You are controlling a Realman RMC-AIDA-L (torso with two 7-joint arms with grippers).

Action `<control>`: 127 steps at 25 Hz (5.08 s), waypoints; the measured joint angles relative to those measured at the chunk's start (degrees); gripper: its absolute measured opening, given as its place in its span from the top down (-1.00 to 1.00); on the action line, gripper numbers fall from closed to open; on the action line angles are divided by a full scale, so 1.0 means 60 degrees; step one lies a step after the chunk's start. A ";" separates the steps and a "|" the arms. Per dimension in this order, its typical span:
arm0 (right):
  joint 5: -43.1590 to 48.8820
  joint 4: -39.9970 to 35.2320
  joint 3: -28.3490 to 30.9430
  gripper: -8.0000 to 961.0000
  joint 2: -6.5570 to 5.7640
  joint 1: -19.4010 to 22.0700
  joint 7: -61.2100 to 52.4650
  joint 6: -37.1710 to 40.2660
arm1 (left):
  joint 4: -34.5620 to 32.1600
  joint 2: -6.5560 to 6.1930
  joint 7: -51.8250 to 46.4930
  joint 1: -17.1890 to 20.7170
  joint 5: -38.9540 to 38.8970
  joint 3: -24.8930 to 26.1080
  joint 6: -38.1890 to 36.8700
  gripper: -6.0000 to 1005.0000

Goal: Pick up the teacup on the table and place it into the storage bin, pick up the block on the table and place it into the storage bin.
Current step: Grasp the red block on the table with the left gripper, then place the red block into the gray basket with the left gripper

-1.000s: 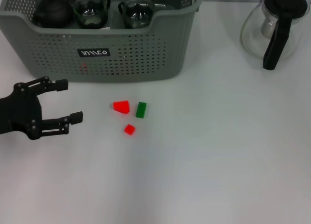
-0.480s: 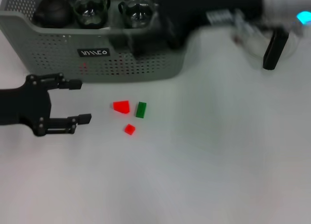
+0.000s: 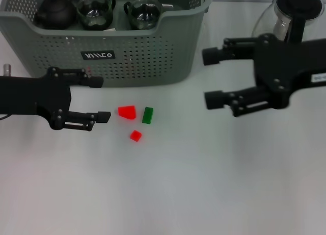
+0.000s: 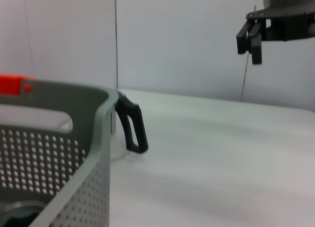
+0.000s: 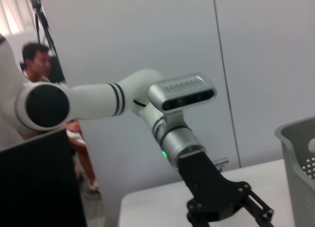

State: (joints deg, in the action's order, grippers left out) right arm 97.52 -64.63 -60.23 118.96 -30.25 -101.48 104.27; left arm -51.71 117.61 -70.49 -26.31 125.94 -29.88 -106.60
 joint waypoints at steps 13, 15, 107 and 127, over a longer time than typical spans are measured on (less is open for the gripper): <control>0.2031 0.1313 0.0228 -0.87 -0.0102 -0.0350 0.0343 0.0094 | 0.0070 0.0285 -0.0988 -0.0494 0.0912 -0.1571 0.1961 -0.59; 0.2573 0.1498 0.0175 -0.87 -0.0011 -0.0581 0.0369 -0.0246 | 0.0071 0.0277 -0.1371 -0.0609 0.1095 -0.1758 0.2313 -0.59; 0.3609 0.3436 -0.0581 -0.83 0.0202 -0.1887 0.0024 -0.1544 | 0.0744 0.0826 -0.1410 -0.1267 0.2036 -0.4788 0.5893 0.10; 0.3614 0.3463 -0.0534 -0.83 0.0200 -0.1855 0.0024 -0.1442 | -0.1319 0.0656 -0.2449 -0.0865 0.2186 -0.3395 0.2685 0.40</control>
State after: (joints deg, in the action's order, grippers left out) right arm 119.20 -43.85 -63.44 120.16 -41.38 -101.34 95.62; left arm -59.62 121.54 -85.18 -31.50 139.05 -50.25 -90.49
